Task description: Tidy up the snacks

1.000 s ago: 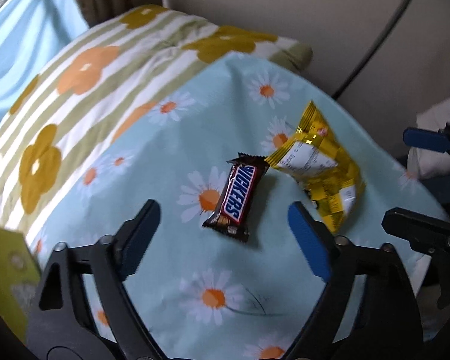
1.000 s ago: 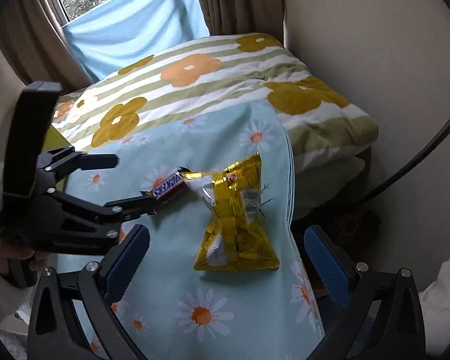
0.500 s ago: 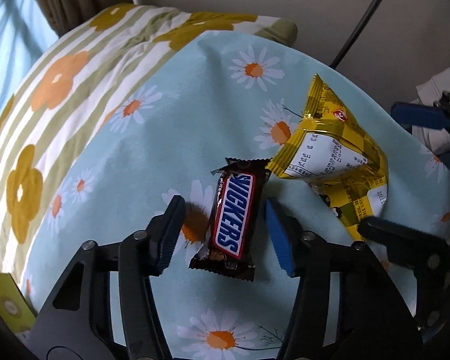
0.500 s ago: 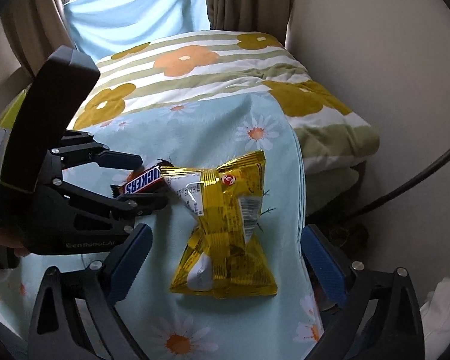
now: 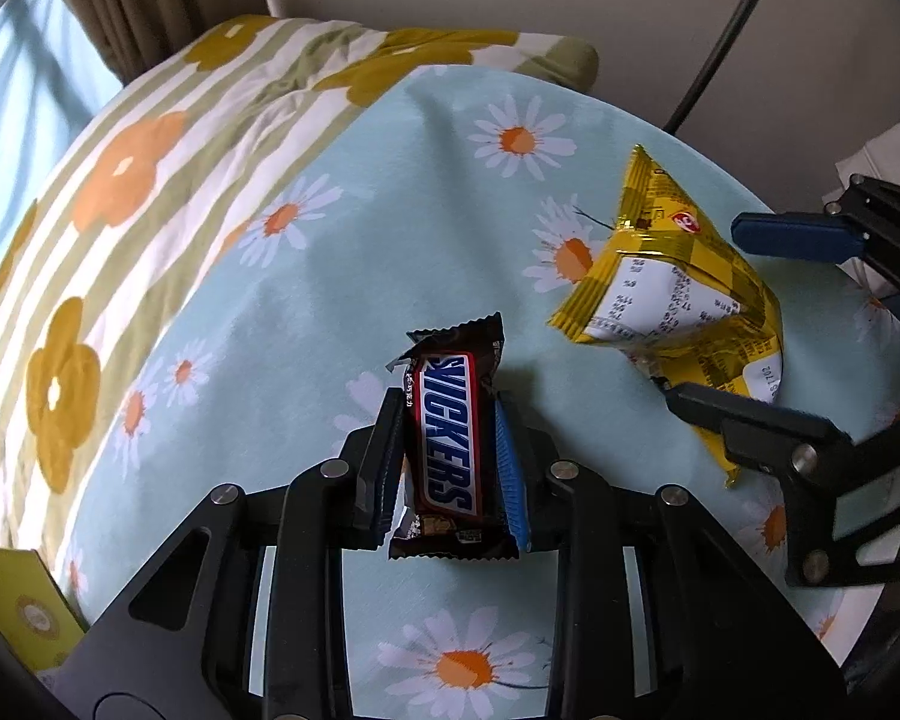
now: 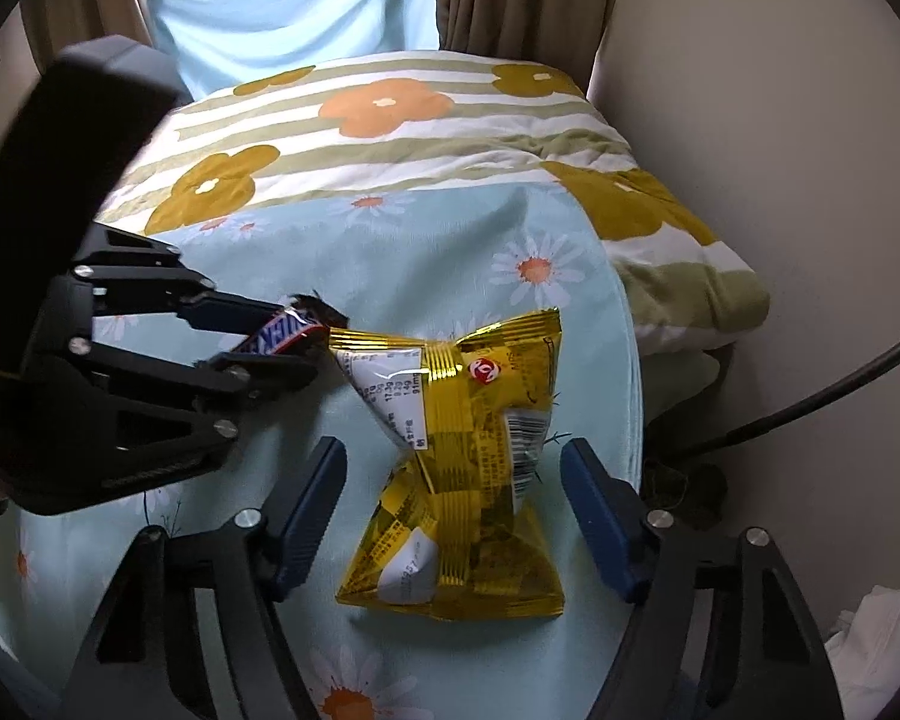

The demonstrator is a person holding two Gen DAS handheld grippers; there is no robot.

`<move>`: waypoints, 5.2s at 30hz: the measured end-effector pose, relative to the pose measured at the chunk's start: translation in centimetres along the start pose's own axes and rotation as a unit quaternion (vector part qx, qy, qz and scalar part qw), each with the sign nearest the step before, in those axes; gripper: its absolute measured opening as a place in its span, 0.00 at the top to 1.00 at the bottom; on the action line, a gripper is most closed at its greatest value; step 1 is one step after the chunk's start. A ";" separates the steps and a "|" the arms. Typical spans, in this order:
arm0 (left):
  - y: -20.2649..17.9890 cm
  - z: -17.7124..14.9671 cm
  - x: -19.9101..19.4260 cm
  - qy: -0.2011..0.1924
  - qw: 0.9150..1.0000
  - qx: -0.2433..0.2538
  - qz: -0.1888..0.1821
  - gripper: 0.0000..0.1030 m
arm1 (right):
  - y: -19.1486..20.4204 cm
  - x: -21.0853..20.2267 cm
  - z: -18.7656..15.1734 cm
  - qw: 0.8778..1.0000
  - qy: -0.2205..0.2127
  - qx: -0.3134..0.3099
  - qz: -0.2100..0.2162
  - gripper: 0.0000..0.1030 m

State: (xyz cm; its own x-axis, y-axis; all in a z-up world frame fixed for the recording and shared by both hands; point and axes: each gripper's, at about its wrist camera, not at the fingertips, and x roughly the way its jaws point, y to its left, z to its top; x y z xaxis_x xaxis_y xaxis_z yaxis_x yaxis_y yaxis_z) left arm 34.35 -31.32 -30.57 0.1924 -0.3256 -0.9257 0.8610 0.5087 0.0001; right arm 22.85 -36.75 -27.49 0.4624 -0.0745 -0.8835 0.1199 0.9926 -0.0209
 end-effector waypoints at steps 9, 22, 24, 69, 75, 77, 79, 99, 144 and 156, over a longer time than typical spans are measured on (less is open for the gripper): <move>0.9 -0.7 -1.1 -0.006 1.000 -0.026 0.003 0.75 | 0.6 2.0 -0.1 0.999 0.030 -0.026 -0.023 0.45; 1.4 -0.9 -3.6 -0.024 0.998 -0.059 0.012 0.75 | 0.4 1.2 0.1 0.999 0.026 -0.018 0.001 0.57; 1.4 -0.9 -4.3 -0.028 0.997 -0.063 0.017 0.75 | 0.3 0.2 0.4 1.000 0.017 -0.016 0.004 0.57; 25.7 -31.6 -30.4 -0.082 0.909 -0.373 0.166 0.75 | 35.5 -13.9 12.0 0.960 -0.060 -0.167 0.215 0.57; 25.7 -32.3 -29.2 -0.069 0.918 -0.361 0.150 0.06 | 36.1 -13.5 11.1 0.966 -0.048 -0.146 0.208 0.57; 25.3 -32.9 -29.9 -0.091 0.915 -0.362 0.153 0.00 | 36.3 -13.5 11.0 0.968 -0.043 -0.140 0.206 0.57; 25.1 -33.1 -30.6 -0.089 0.914 -0.363 0.157 0.00 | 36.2 -13.4 10.9 0.968 -0.037 -0.136 0.207 0.57; 23.7 -39.8 -35.1 -0.113 0.876 -0.426 0.196 0.00 | 39.1 -13.2 8.5 0.968 -0.024 -0.105 0.226 0.00; -5.2 -31.1 -46.8 -0.297 0.852 -0.333 0.275 0.00 | 16.6 -35.0 -4.6 0.966 -0.256 -0.020 0.035 0.01; -5.8 -31.1 -47.1 -0.300 0.851 -0.330 0.278 0.00 | 16.4 -35.5 -5.1 0.963 -0.266 -0.017 0.038 0.01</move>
State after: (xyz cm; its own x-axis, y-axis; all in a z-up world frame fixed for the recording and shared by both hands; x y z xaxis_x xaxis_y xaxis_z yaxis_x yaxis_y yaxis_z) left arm 5.60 5.84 1.23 0.8597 -0.1353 -0.4925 0.1443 0.9893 -0.0200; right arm 3.88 -17.28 1.11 0.8549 -0.0304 -0.5178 0.0422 0.9990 0.0110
